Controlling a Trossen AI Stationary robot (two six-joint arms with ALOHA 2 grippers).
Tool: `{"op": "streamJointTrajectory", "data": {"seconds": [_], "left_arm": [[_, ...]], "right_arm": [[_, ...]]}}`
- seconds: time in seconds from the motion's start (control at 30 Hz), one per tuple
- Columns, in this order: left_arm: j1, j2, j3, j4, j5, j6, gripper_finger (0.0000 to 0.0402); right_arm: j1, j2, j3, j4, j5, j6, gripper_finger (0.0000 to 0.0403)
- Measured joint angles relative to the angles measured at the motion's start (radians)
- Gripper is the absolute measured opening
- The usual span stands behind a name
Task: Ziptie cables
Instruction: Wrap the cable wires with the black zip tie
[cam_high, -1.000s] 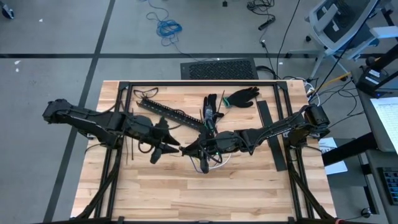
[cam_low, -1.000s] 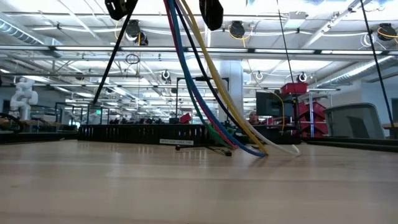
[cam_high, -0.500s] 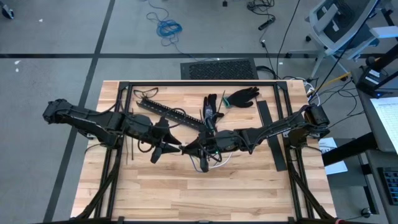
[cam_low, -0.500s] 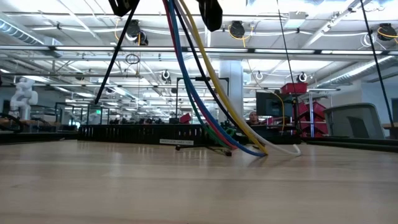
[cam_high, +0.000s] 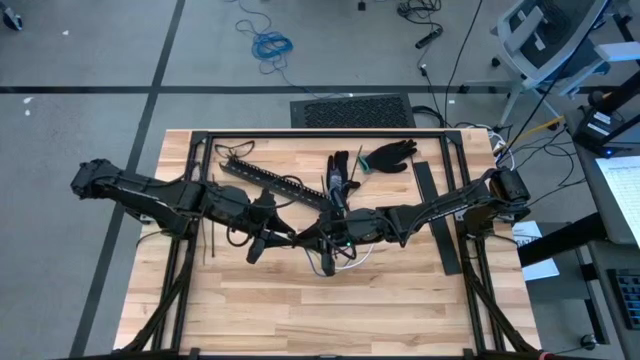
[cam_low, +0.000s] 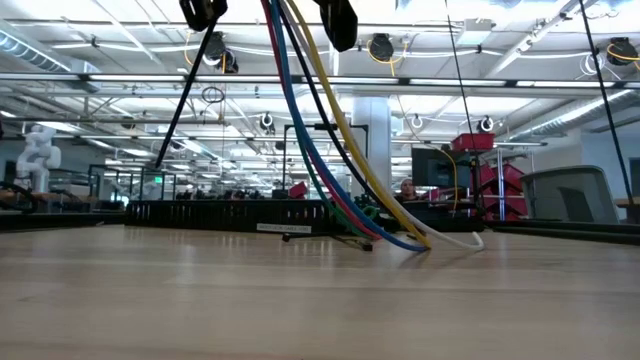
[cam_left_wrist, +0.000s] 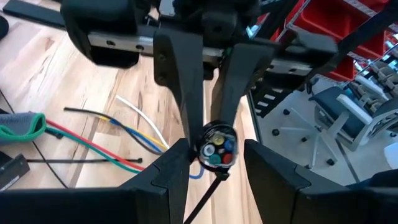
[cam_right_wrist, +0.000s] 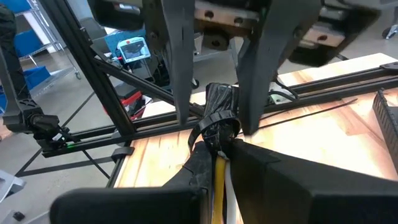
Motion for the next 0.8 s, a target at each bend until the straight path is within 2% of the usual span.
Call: {"op": "streamJointTrajectory", "data": {"seconds": [0.33,0.43,0.6,0.8], "left_arm": [[0.001,-0.004,0.0,0.002,-0.013,0.003,0.0141],[0.001,-0.004,0.0,-0.001,-0.01,0.009,0.0114],[0.001,-0.004,0.0,-0.003,-0.004,0.025,0.003],[0.0,-0.004,0.0,-0.002,-0.018,0.027,0.0023]], "right_arm": [[0.0,0.0,0.0,0.0,0.001,0.0,0.0027],[0.0,0.0,0.0,0.0,0.0,0.0,0.0027],[0.0,0.0,0.0,-0.005,-0.001,0.0,0.0027],[0.0,0.0,0.0,-0.006,0.001,-0.001,0.0027]]}}
